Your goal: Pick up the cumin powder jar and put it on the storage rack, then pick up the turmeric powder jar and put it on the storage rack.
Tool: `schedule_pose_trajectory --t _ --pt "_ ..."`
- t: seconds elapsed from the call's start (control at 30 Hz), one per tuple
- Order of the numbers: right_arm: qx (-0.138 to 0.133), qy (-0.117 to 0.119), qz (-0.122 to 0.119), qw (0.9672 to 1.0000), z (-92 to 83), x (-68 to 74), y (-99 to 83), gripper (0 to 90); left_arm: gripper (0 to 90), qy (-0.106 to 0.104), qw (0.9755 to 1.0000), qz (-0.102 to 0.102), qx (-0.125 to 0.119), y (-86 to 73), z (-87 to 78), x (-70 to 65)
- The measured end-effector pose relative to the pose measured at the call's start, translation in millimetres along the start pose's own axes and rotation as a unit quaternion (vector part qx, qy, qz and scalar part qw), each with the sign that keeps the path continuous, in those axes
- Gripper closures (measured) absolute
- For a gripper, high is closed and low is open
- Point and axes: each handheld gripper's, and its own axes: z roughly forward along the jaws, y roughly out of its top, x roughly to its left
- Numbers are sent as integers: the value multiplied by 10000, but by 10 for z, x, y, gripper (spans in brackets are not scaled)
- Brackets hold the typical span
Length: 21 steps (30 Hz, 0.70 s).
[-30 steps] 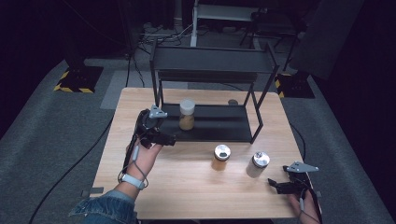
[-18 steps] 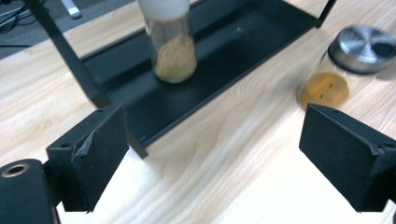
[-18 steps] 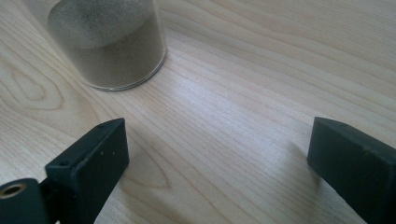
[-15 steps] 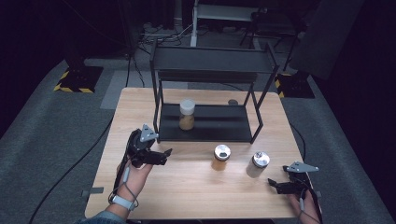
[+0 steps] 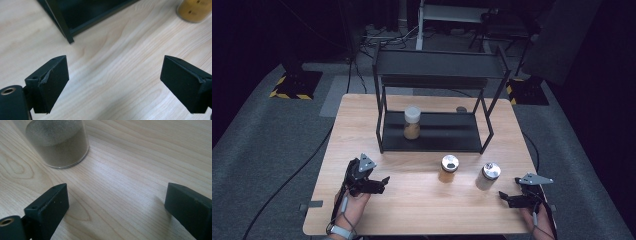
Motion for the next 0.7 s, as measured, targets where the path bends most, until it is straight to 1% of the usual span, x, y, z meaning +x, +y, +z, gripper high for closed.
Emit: schedule_pose_trajectory --t 0.07,0.3,0.4,0.7 --pt "2 0 0 10000 0 0 1 52 76 22 10000 -33 38 -55 34 -12" --pt "6 3 -4 10000 0 -1 2 51 75 91 9998 5 196 -183 134 -51" --pt "11 14 -15 10000 -1 -5 4 49 75 123 9996 53 262 -221 182 -60" --pt "14 20 -19 10000 0 -7 5 46 74 41 9995 -61 322 -334 298 -26"
